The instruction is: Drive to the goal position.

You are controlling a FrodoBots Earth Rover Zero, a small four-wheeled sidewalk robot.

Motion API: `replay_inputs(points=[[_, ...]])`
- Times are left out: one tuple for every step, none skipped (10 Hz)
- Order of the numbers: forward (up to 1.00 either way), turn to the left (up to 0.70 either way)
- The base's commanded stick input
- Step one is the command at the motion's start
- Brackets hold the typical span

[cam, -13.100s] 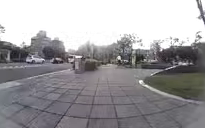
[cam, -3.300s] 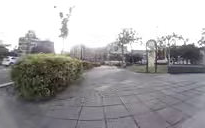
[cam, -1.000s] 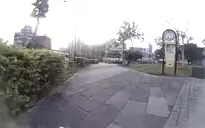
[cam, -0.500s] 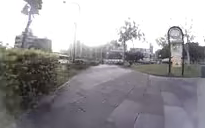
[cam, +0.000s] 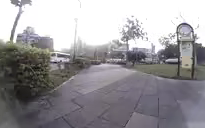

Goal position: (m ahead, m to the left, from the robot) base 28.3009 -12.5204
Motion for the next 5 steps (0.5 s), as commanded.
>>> replay_inputs(points=[[1.0, 0.0], [1.0, 0.0], [1.0, 0.0], [1.0, 0.0], [1.0, -0.08]])
